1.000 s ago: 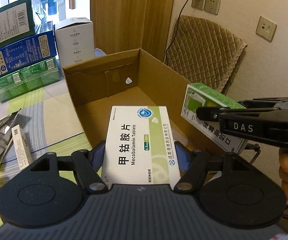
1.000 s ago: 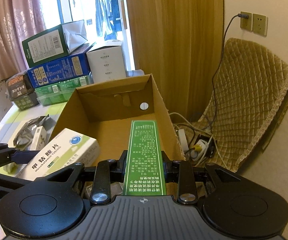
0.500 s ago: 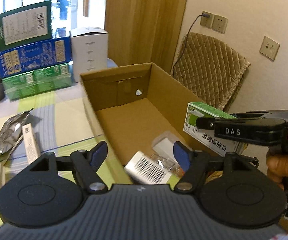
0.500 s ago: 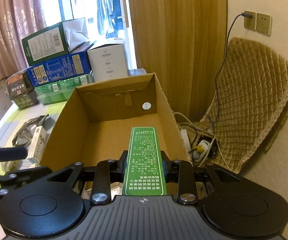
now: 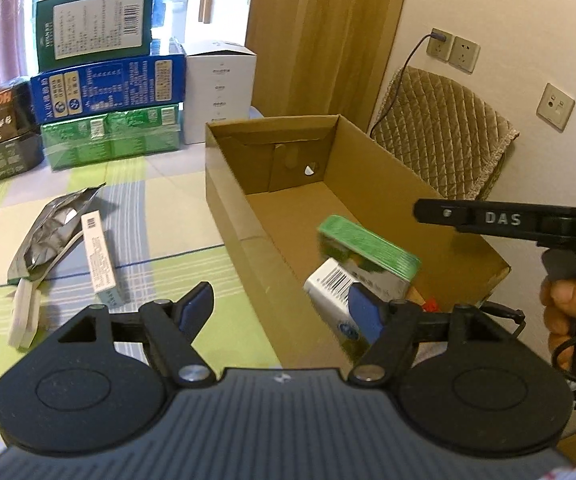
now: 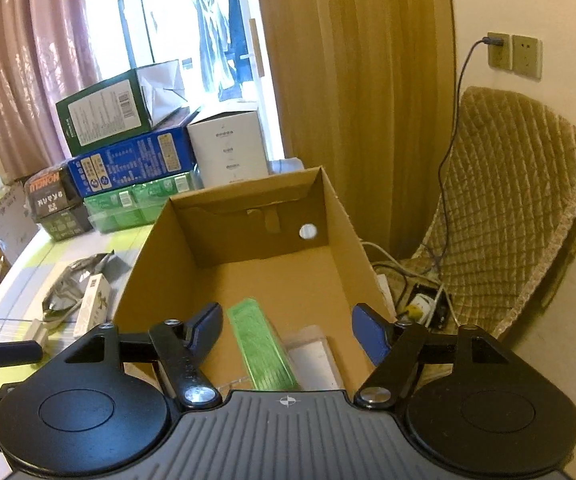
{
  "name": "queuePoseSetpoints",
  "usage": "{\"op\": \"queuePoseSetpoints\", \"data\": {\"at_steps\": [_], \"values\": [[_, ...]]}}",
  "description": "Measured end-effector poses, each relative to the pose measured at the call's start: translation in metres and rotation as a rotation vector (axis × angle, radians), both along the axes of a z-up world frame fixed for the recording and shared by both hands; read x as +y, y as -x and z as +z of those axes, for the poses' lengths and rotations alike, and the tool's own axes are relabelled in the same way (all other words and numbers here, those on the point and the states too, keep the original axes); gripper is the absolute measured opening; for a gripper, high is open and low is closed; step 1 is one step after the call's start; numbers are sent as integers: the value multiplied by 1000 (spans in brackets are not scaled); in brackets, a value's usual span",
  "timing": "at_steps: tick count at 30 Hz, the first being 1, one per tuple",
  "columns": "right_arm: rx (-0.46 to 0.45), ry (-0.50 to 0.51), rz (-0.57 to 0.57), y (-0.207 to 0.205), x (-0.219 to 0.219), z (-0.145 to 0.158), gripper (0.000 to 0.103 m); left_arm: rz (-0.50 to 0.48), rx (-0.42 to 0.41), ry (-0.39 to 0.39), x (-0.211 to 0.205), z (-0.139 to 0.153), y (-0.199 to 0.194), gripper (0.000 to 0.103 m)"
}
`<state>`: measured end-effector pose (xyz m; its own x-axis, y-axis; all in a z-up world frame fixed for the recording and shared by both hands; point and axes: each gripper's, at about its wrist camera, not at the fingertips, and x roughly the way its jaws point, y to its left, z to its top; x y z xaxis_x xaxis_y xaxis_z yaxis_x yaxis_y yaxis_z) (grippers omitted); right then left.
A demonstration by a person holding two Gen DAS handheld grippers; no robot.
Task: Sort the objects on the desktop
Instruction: 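Open both tools to drop the two medicine boxes into the cardboard box, then move both tools back to the items on the table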
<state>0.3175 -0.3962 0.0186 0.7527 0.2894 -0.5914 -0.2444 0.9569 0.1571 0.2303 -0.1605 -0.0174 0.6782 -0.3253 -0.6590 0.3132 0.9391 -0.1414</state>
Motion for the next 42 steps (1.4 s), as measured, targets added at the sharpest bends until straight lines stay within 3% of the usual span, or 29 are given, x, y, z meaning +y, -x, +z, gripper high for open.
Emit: {"op": "queuePoseSetpoints", "data": {"at_steps": [8,13,25,35,42], "values": [[-11,-20,-19,40,-1,11,72,22,-1,-9,17,4,24,76],[-33,1,7,71,12,18,88,45,-6,-20,36,11,43,76],[-40,-9,109,130,64,29,100,167,-18,-46,112,22,92,84],[-25,-26,230,158,120,27,101,282,-2,-41,181,20,117,98],[-8,-10,299,162,154,18,101,350,4,-35,216,16,122,101]]}}
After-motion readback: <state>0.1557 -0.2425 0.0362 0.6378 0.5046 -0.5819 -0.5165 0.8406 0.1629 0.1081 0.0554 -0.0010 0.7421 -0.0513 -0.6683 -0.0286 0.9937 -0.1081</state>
